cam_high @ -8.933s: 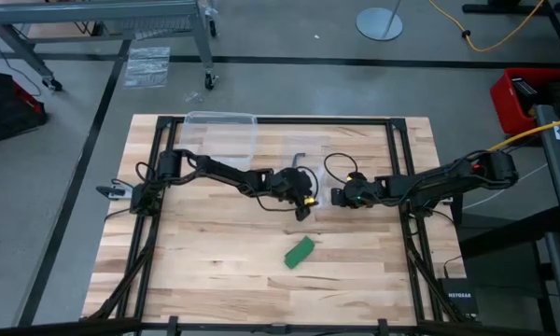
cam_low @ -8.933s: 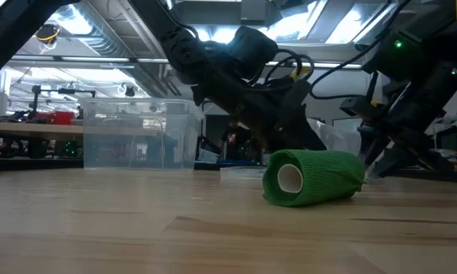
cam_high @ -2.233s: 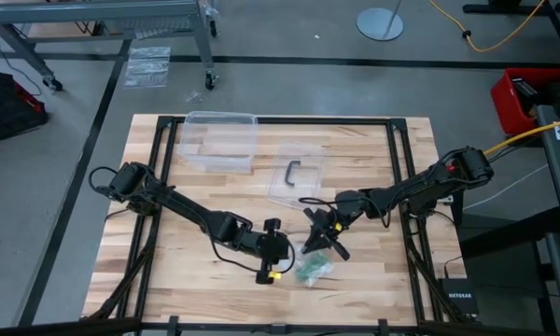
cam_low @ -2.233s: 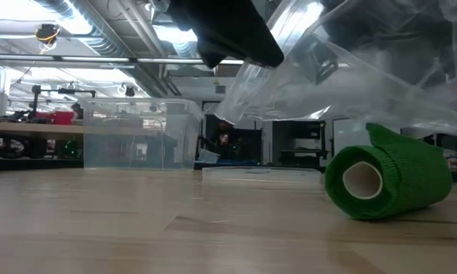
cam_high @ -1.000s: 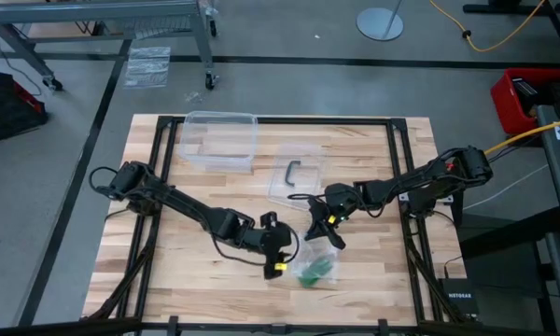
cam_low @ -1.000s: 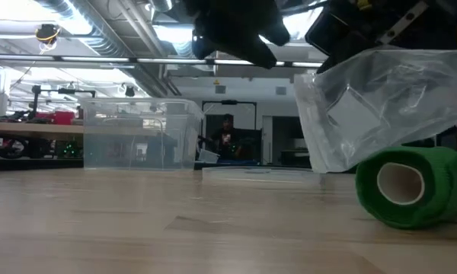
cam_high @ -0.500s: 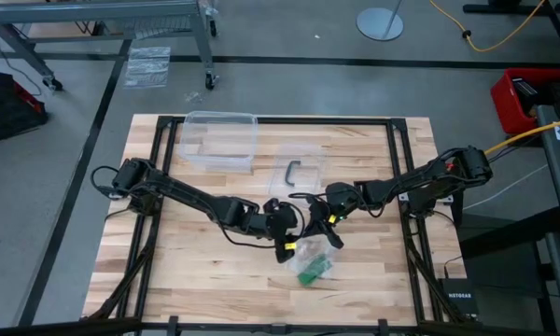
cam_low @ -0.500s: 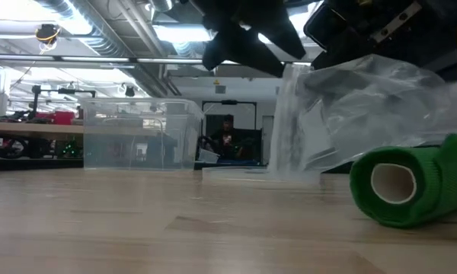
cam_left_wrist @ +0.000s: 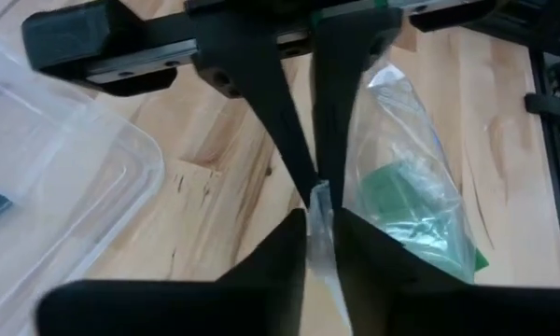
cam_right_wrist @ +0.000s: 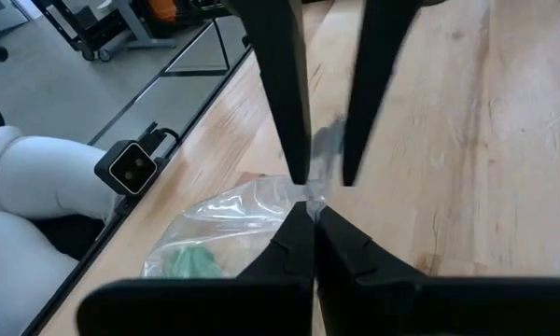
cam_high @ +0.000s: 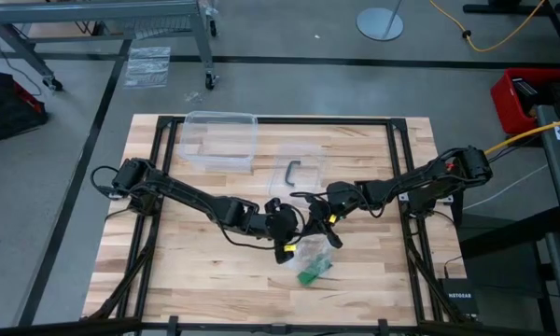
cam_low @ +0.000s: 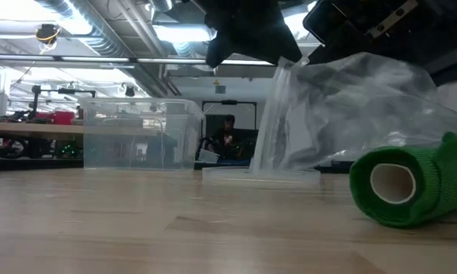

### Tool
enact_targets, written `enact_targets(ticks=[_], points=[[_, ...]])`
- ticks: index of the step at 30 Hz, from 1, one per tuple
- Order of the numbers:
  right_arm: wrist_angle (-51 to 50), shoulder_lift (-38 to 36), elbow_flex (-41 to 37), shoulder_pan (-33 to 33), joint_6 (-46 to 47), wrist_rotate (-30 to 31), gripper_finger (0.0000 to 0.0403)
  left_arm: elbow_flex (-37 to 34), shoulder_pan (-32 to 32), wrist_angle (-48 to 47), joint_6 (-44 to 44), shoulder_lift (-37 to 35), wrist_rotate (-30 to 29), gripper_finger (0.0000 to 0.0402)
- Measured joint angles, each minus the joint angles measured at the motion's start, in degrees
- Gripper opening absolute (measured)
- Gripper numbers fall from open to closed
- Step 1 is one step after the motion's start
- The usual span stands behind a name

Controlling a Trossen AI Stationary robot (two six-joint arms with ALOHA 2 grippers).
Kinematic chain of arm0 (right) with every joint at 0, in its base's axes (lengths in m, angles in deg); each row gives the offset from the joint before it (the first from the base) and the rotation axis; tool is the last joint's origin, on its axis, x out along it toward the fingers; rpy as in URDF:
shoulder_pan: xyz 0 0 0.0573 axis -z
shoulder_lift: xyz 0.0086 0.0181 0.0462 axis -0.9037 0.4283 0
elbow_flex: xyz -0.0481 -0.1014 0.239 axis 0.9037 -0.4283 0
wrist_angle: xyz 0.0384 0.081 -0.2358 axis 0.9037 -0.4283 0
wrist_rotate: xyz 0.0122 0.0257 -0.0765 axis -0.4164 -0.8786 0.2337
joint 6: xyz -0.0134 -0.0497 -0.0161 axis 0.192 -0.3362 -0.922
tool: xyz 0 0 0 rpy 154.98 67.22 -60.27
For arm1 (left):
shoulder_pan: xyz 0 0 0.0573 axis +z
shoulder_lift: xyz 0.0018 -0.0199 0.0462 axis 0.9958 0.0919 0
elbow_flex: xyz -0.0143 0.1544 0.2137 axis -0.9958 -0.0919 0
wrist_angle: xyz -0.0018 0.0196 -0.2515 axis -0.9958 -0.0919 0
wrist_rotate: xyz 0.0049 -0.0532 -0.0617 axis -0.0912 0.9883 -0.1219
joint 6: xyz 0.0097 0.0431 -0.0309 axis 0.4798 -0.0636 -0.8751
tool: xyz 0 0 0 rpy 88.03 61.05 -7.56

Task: Roll bandage
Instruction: Open the transparent zip bag

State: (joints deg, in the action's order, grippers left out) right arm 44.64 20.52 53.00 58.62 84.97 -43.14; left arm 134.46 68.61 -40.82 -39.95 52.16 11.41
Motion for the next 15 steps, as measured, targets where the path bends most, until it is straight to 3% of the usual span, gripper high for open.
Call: enact_targets(ticks=[4, 15], points=[[0.02, 0.00, 0.00, 0.00, 0.00, 0.00, 0.0000, 0.00, -0.01, 0.01, 2.04, 0.00, 0.02, 0.0012], [0.87, 0.09, 1.20, 0.00, 0.11, 0.94, 0.0022, 0.00, -0.11, -0.58, 3.29, 0.00, -0.04, 0.0010]])
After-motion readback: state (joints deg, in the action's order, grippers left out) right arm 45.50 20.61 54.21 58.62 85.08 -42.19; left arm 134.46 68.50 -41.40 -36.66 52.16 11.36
